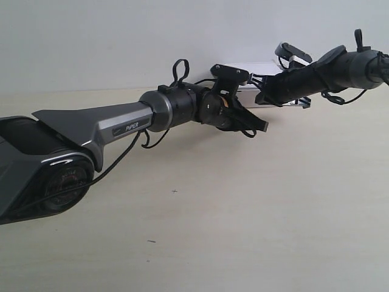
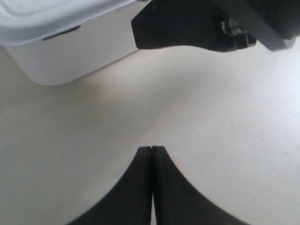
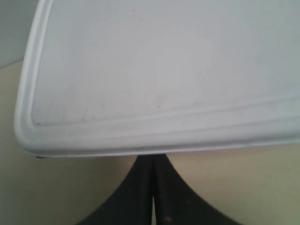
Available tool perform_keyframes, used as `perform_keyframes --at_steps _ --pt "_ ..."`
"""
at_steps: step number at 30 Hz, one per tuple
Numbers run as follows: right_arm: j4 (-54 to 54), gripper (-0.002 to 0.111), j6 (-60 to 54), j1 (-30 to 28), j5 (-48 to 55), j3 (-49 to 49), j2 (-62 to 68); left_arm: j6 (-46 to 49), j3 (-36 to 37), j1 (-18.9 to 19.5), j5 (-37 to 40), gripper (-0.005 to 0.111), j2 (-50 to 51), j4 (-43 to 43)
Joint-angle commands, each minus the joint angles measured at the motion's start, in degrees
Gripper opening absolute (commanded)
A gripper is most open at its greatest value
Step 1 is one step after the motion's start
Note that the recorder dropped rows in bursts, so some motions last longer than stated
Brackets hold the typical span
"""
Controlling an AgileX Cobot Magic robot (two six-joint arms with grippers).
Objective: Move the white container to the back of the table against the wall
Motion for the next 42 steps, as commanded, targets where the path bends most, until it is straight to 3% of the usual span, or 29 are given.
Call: perform_keyframes --at_steps 1,8,20,26,32,34,39,42 --pt "-4.95 0.000 2.69 -0.17 1.19 -0.79 -2.09 0.21 -0.45 0.40 0.80 0.000 -0.87 -0.53" --pt "-24.24 0.000 17.22 -0.17 9.96 -0.79 -5.80 0.28 -0.35 -0.82 3.41 0.000 -2.77 -0.99" --pt "-25.89 0.000 18.53 -2.18 25.59 3.07 -15.58 2.25 -0.12 -5.10 14.21 0.000 -7.58 -0.99" --pt "-26.16 0.000 15.54 -3.27 19.30 20.00 -31.79 3.06 -0.12 -6.11 21.87 0.000 -14.08 -1.60" --pt "-25.63 0.000 14.36 -3.27 10.45 36.21 -49.25 4.13 -0.12 -6.26 23.38 0.000 -25.68 -1.60" --pt "-25.63 0.000 14.37 -3.27 6.98 40.37 -56.27 5.38 -0.12 -6.26 27.45 0.000 -31.03 -1.60" --pt "-25.63 0.000 14.37 -3.27 5.46 40.91 -62.53 6.76 0.73 -7.69 34.13 0.000 -38.69 -1.60" --pt "-25.63 0.000 14.37 -3.27 6.37 40.91 -63.72 7.67 8.72 -10.43 34.93 0.000 -45.35 -1.26"
